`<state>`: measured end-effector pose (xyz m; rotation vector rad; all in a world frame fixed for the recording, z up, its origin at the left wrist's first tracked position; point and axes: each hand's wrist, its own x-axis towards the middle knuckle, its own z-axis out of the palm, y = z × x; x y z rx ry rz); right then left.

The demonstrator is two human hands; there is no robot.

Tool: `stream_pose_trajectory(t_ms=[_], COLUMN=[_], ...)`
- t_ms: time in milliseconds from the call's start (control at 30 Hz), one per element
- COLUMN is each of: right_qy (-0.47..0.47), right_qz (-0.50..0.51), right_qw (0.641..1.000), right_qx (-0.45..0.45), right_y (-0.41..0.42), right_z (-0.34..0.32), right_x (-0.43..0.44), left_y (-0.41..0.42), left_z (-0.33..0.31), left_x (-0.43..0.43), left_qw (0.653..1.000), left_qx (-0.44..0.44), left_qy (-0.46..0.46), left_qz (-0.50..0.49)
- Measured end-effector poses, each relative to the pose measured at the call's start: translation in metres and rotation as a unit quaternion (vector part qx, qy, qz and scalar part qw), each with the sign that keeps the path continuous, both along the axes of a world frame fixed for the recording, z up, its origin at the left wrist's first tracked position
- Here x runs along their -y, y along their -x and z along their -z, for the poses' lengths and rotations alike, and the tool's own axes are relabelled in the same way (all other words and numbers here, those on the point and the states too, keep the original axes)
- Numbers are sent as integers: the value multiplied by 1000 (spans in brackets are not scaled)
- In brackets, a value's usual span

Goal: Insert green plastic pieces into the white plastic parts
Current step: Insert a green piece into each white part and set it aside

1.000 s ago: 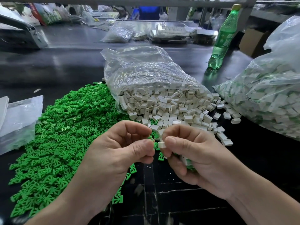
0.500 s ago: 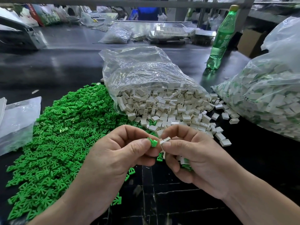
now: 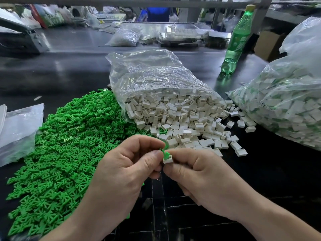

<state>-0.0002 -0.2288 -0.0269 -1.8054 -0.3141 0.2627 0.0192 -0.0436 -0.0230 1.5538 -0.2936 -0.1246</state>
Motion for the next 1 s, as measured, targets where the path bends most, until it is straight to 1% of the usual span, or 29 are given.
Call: stream_pose_trajectory(t_ms=[67,167,267,333,433,567,667,833,1000], right_qy=[14,-19,-37,-59,-113,-122,-90,57,95], right_qz=[7,19,25,41,55,51,53,60,52], right_qw=[1000,1000,999,997,990,990,994,996,993], right_qx=[5,-14,-15,-31,-61,-58,-38,26,39], right_y=[0,-2,-2,-3,-4,-2,-1,0,2], right_z=[2,4,5,5,2,-1,-1,0,1], right_x=[-1,0,0,1,1,0,-1,1,0], left_y=[0,2,5,5,4,1,0,-2,-2], left_z=[0,0,-2,-3,-3,-3,-4,-4,-5], left_x=[0,0,-1,-1,-2,-2,-3,-6,-6], left_qw=[1000,996,984,979,985,999,999,996,994], left_qx=[15,48,97,113,92,8,-40,-49,-66], left_qy=[-26,-76,-140,-161,-138,-41,-14,-62,-79], left_qz=[-1,-22,-45,-54,-53,-9,10,30,48])
